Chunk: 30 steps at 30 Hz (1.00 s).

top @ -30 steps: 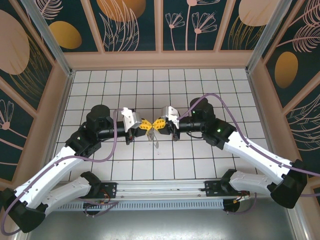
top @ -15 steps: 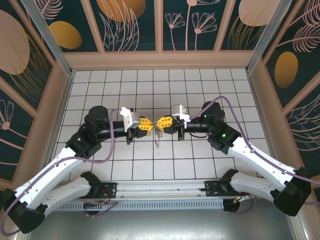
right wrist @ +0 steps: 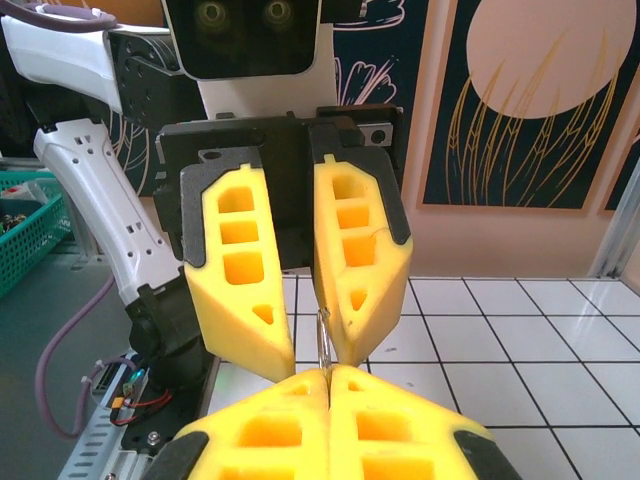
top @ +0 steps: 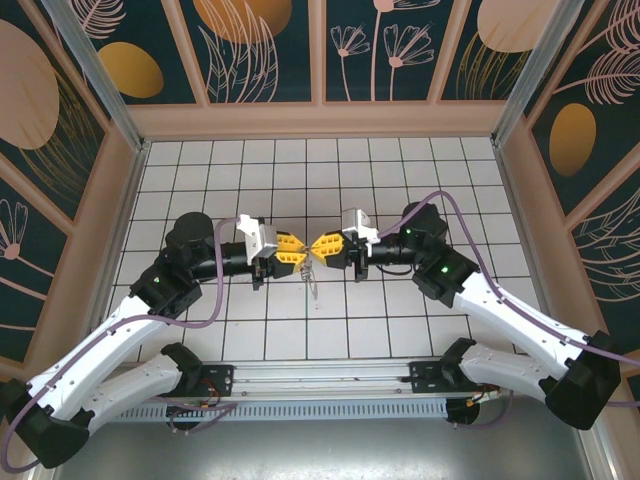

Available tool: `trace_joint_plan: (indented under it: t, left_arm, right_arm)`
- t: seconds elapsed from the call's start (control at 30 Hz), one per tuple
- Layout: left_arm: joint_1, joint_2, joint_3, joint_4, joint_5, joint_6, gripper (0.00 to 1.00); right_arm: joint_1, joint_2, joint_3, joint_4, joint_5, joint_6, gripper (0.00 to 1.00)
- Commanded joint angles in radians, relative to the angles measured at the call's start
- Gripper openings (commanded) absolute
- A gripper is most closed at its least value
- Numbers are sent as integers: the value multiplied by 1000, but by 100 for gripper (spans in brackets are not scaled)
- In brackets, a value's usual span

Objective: Put the keys on the keyring

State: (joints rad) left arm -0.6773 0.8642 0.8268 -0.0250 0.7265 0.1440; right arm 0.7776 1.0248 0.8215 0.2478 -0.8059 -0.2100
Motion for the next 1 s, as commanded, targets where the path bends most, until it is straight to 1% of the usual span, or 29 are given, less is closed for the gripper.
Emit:
trace_joint_plan:
  t: [0.0, 0.37, 0.43, 0.57, 0.97]
  left_arm:
    - [-8, -3, 23, 43, 34, -9, 17]
    - [-7, 16, 26, 60, 46, -8, 2]
    - [-8, 18, 27, 62, 48, -11, 3]
    - [-8, 19, 25, 69, 52, -15, 8]
    - [-7, 25, 23, 85, 65, -21, 8]
  right_arm:
    - [-3, 1, 15, 36, -21, 1, 0]
    - [-3, 3, 7, 33, -29, -5, 0]
    - [-3, 2, 7, 28, -26, -6, 0]
    - [-3, 6, 10, 22, -27, -11, 0]
    - [-4, 10, 18, 14, -28, -10, 0]
